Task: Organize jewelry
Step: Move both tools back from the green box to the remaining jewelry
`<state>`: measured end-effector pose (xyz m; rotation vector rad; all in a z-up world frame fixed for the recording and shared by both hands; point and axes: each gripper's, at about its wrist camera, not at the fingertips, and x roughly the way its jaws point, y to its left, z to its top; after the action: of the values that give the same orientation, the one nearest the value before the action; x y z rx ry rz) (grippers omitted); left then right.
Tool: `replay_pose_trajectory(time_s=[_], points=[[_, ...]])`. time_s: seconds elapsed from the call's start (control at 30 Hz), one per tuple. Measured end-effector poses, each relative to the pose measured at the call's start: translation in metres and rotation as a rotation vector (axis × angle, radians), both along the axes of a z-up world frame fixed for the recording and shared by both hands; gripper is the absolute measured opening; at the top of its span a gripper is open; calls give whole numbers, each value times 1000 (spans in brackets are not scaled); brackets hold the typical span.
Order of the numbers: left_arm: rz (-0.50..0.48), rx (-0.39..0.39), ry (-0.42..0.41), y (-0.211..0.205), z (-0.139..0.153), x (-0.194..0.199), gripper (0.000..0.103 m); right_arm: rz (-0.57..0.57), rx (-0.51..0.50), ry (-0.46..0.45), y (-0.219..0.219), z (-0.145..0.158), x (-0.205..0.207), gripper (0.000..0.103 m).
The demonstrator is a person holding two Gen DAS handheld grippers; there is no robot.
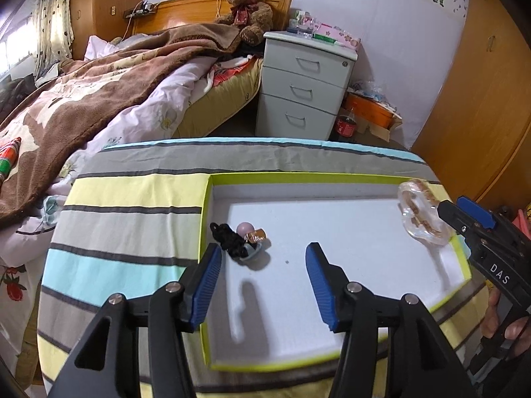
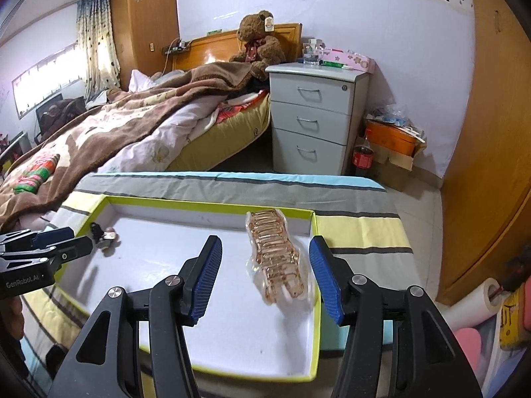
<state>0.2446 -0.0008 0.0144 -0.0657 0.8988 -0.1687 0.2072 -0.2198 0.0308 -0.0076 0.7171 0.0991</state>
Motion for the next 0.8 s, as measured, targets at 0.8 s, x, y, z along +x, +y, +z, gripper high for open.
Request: replay_pose_trajectory(time_s=[0.8], points=[[9, 2, -100, 22, 34, -121, 58, -6, 64, -60, -2, 17, -123, 56]])
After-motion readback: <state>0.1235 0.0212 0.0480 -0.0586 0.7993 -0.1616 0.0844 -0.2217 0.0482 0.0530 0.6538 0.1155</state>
